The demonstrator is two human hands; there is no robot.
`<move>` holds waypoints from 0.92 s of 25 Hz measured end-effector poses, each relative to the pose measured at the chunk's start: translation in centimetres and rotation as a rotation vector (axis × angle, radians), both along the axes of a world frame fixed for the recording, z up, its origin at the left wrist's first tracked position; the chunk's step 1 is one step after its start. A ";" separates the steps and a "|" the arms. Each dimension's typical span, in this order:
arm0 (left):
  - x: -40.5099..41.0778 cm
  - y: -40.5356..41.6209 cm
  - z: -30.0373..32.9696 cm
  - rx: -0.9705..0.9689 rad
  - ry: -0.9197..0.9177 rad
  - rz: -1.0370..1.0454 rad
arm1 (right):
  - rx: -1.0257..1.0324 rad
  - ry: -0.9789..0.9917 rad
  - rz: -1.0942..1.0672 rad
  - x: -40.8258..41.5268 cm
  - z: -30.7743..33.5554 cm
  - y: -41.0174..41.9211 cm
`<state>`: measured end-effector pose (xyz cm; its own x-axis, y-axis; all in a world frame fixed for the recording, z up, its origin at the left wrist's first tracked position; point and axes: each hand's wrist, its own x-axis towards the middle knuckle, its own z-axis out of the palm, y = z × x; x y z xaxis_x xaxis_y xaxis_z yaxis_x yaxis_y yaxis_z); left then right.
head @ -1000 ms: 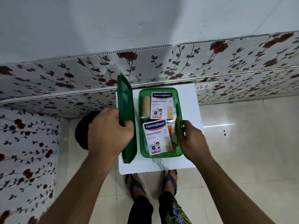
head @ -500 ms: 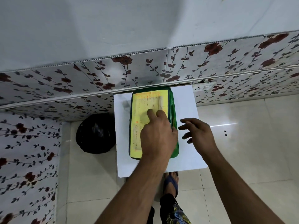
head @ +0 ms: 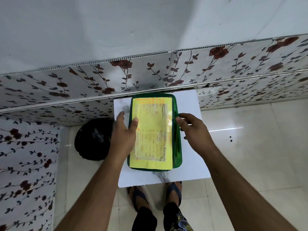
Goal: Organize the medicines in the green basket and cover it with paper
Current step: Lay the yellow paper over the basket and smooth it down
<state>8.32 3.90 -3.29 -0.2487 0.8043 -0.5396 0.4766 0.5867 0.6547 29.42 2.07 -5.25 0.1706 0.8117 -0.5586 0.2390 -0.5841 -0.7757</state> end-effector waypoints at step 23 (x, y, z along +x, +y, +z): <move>1.1 -1.2 0.4 -0.035 0.044 -0.110 | -0.076 -0.308 0.173 -0.8 2.7 0.6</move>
